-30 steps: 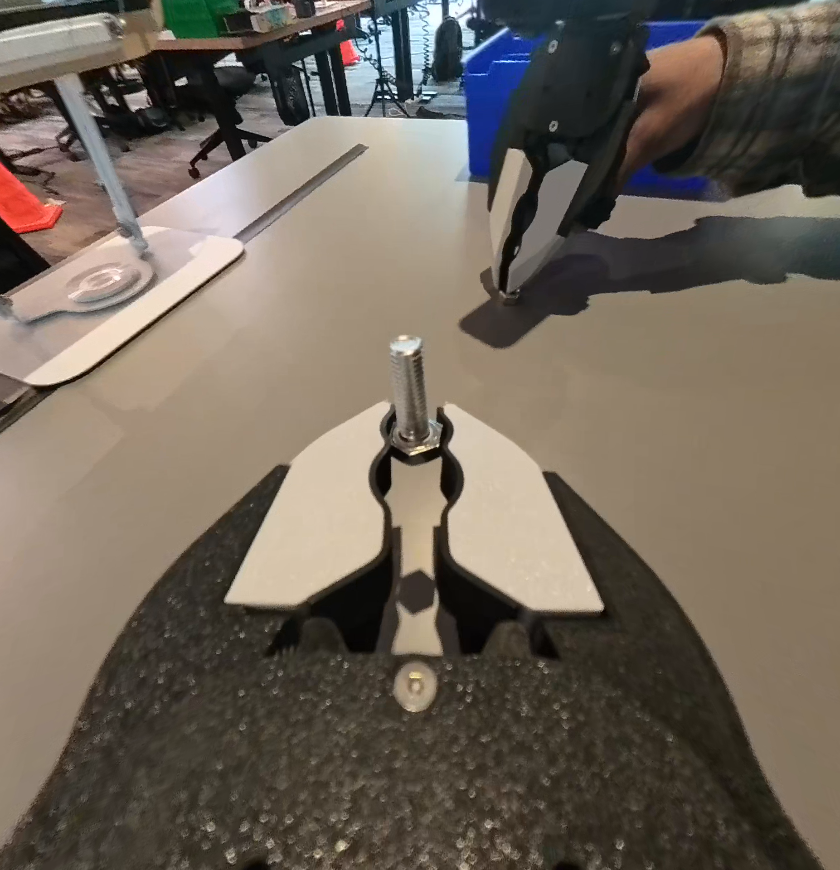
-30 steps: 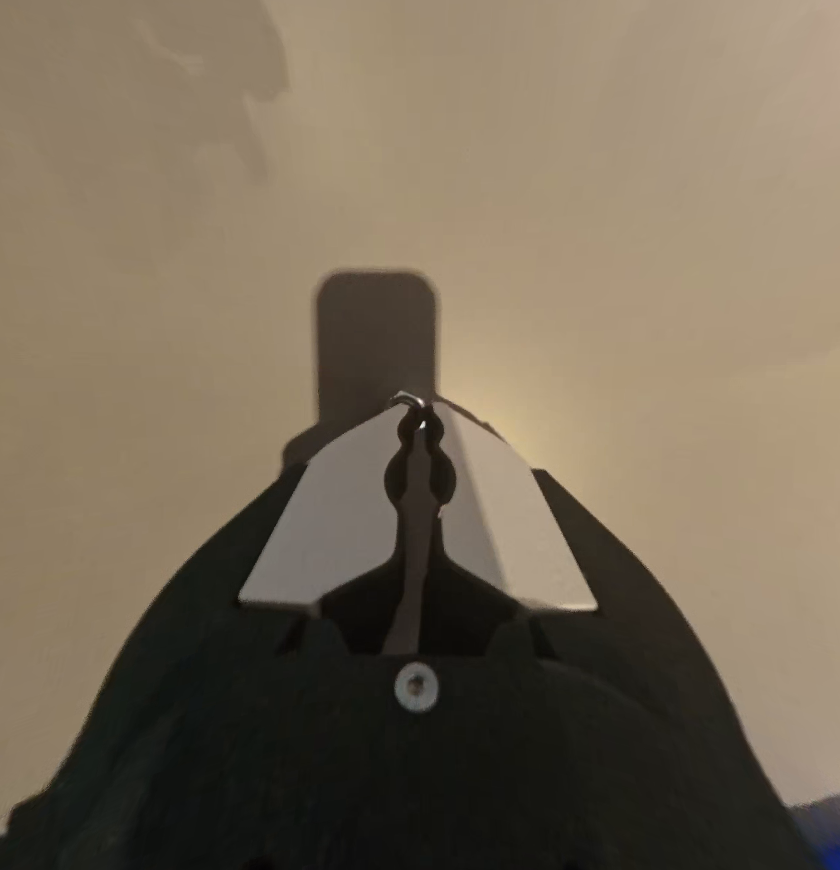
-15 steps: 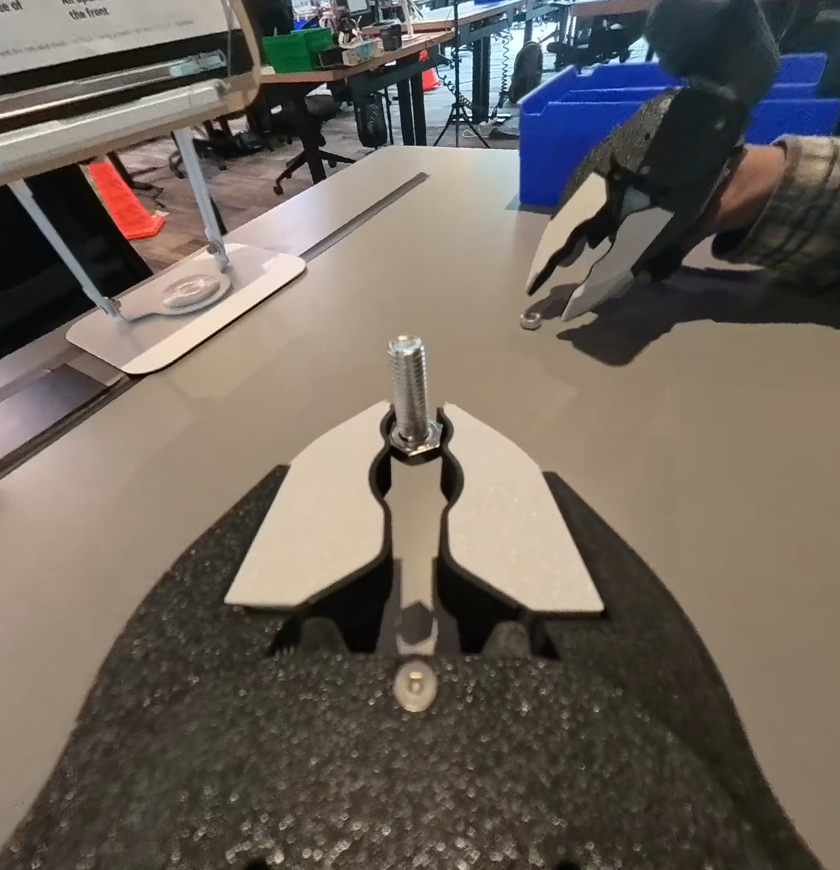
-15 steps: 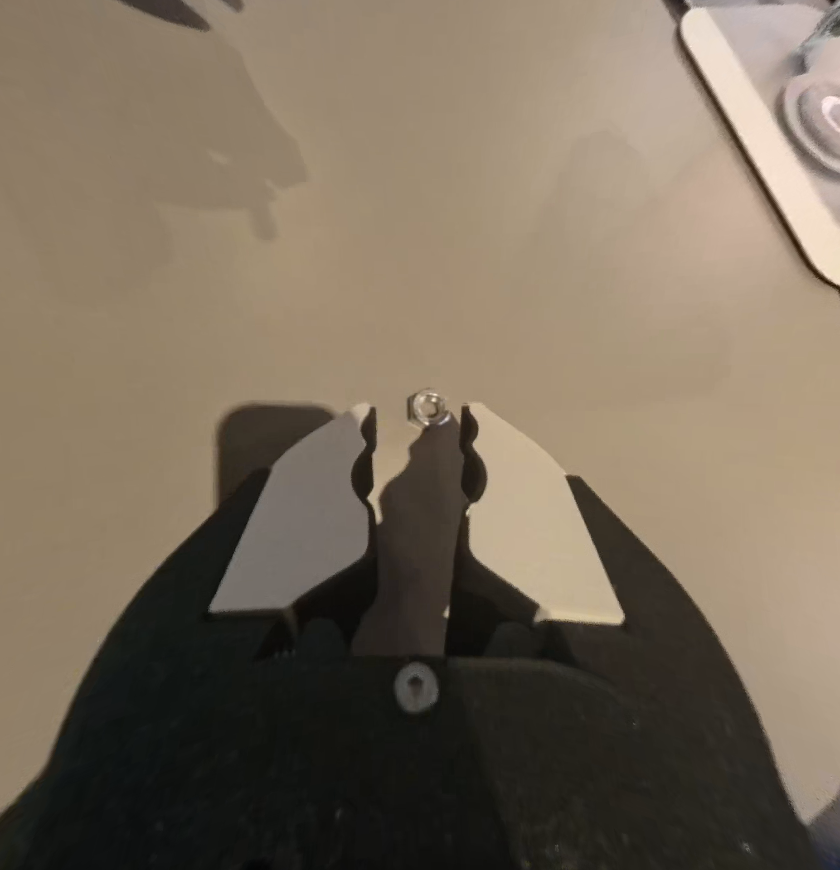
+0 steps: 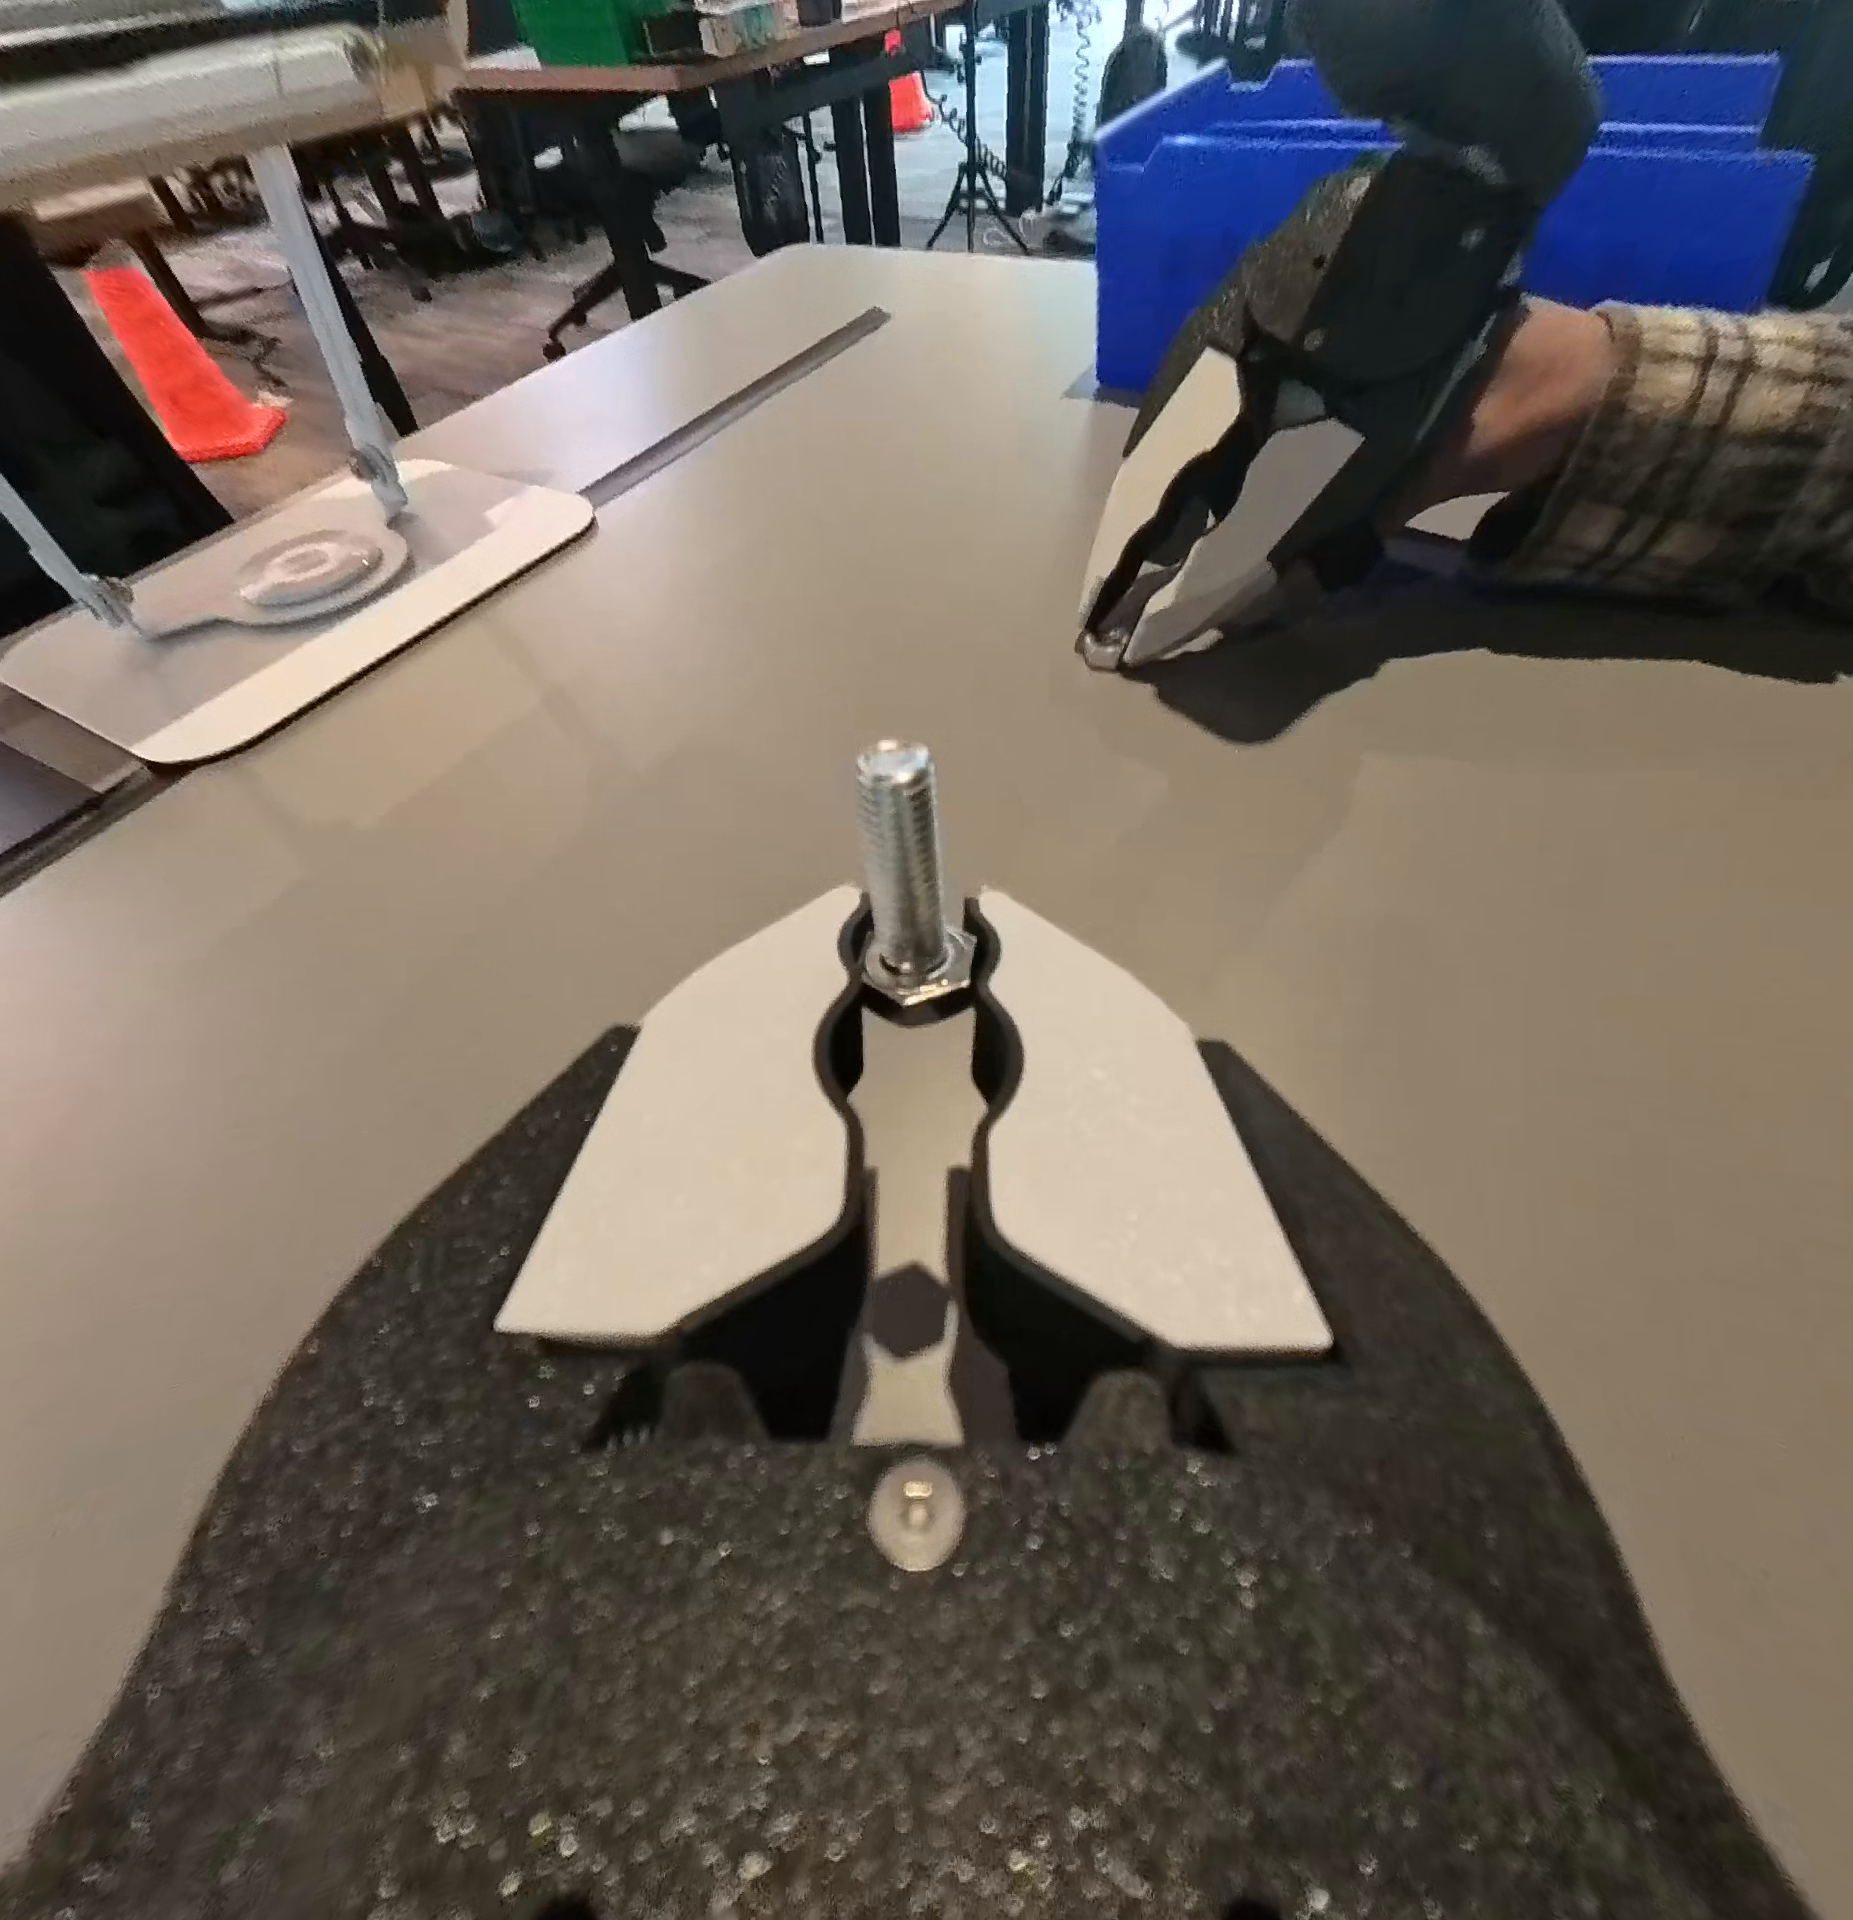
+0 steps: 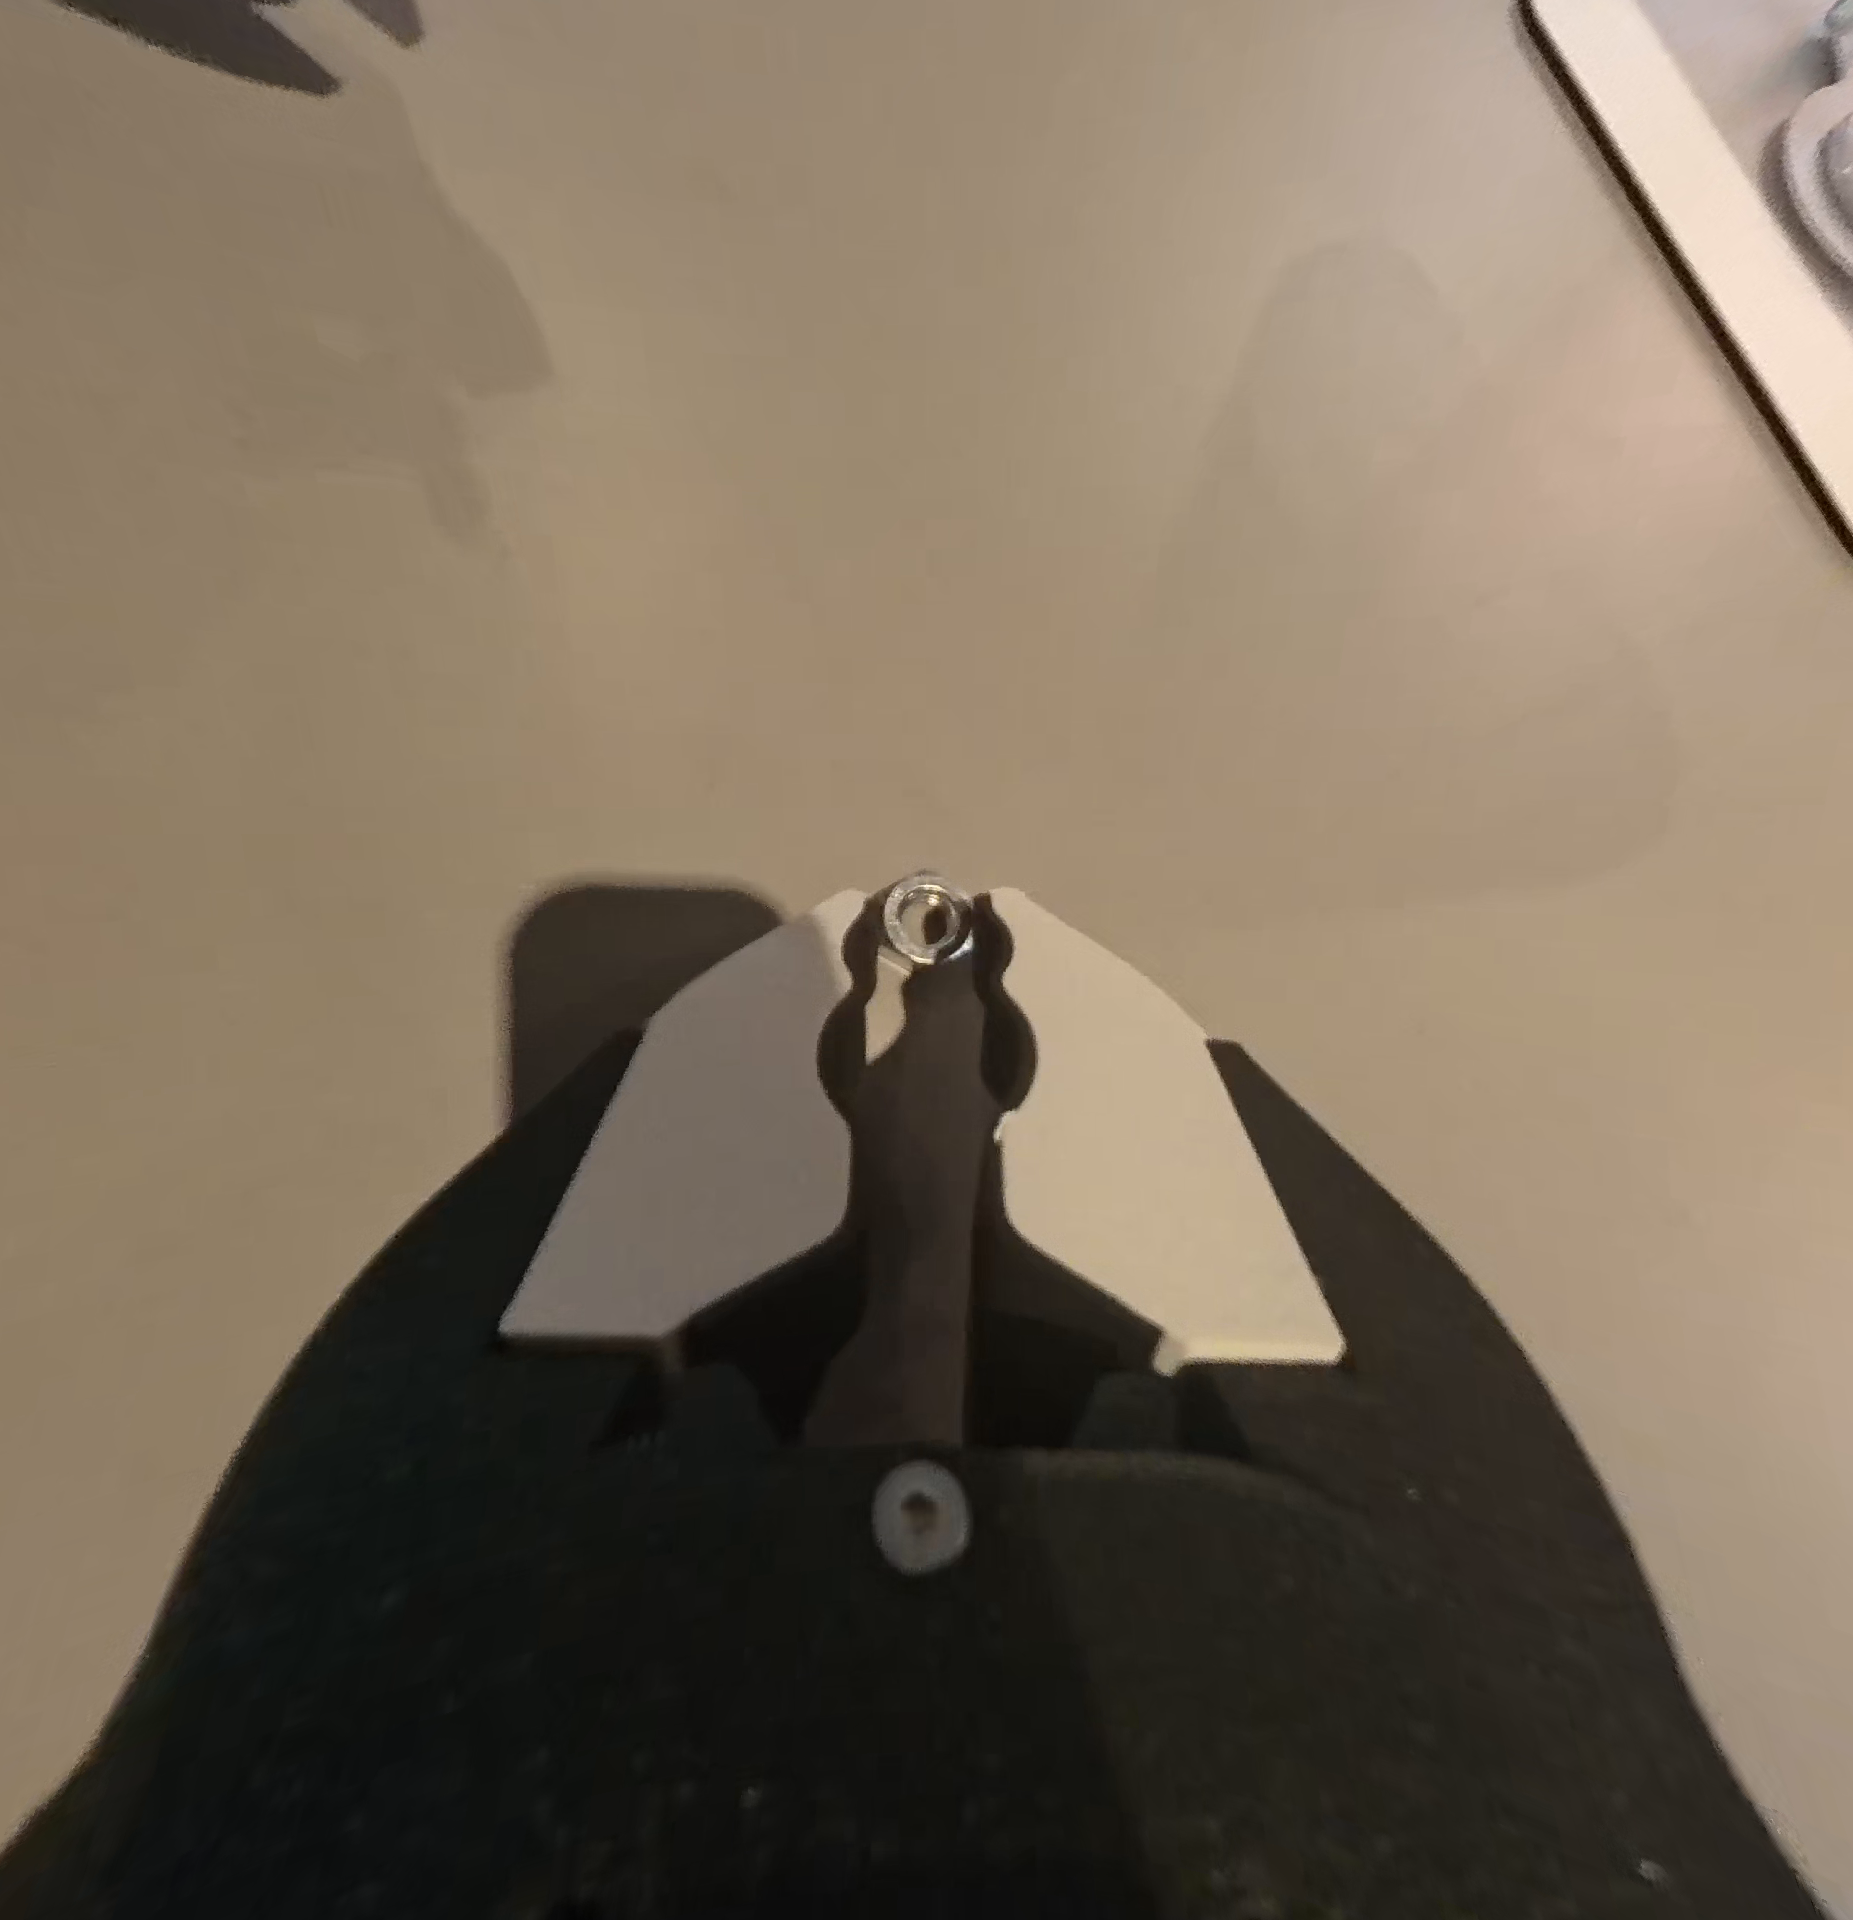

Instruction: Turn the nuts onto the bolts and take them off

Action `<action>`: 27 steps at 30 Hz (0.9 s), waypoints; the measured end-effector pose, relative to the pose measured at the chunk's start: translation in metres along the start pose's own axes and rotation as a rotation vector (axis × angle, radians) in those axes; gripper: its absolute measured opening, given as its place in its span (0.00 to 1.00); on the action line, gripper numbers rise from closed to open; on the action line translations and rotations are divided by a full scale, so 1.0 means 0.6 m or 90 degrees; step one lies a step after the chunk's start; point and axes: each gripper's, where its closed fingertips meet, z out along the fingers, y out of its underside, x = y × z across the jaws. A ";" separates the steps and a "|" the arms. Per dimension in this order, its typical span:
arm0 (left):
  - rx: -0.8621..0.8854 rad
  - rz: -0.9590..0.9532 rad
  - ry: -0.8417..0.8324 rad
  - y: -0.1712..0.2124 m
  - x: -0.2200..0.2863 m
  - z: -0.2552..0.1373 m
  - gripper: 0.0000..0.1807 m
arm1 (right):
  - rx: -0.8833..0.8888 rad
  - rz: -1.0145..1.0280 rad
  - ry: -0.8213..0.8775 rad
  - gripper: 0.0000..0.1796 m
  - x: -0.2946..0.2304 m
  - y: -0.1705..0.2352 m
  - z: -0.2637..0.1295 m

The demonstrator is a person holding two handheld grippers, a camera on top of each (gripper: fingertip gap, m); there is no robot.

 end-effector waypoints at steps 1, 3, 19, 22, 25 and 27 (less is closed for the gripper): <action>-0.006 0.000 0.002 0.005 0.000 0.001 0.09 | 0.000 0.001 0.000 0.09 0.000 0.000 0.000; -0.012 -0.001 0.009 0.013 0.001 0.001 0.08 | 0.000 -0.001 0.003 0.09 0.000 0.000 0.000; -0.005 0.037 0.033 -0.021 0.019 -0.021 0.08 | -0.006 0.036 0.063 0.09 -0.001 0.003 -0.007; -0.017 0.040 0.062 -0.020 0.024 -0.017 0.08 | 0.022 0.059 0.062 0.09 -0.003 -0.006 -0.014; -0.038 0.063 0.083 -0.016 0.028 -0.010 0.08 | 0.081 0.102 0.045 0.09 -0.010 -0.034 -0.034; -0.057 0.087 0.099 -0.011 0.033 -0.005 0.08 | 0.116 0.108 0.023 0.09 -0.028 -0.070 -0.055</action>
